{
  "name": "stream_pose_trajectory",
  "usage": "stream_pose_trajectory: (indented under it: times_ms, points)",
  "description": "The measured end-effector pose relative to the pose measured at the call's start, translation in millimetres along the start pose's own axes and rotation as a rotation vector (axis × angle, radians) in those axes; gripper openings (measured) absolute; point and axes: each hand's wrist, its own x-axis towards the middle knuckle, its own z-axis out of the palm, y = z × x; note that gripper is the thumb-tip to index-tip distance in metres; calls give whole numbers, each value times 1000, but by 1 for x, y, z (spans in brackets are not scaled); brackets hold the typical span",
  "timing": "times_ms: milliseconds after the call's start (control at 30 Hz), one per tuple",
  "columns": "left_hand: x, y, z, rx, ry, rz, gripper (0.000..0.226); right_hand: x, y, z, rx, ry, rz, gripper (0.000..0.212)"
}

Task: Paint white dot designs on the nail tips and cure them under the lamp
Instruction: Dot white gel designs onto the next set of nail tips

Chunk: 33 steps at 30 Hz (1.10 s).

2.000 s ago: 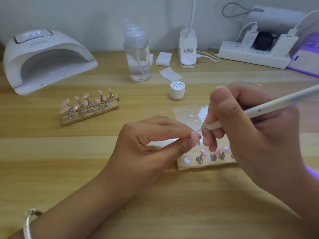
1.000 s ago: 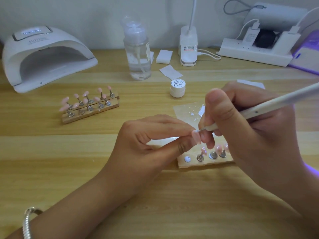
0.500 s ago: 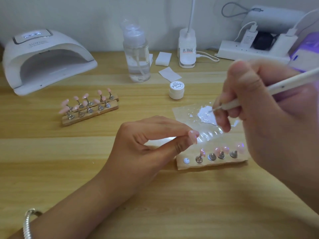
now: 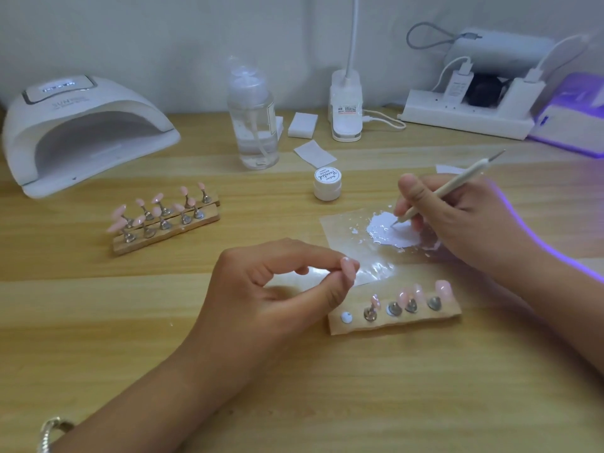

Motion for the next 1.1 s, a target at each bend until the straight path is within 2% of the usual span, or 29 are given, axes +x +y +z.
stream_pose_trajectory:
  times_ms: [167,400,667,900,1100]
  points:
    - [1,1,0,33,-10,48,7,2,2,0,-32,-8,-23,46]
    - [1,1,1,45,17,59,6,-4,-30,-3,188,148,-197,47]
    - [3,2,2,-25,-10,65,4,-39,-72,10,372,66,-323,33]
    - [3,0,2,-34,-33,83,7,-54,-73,25,488,19,-323,34]
    - [4,3,2,-31,-56,147,7,-56,-71,30,492,6,-332,38]
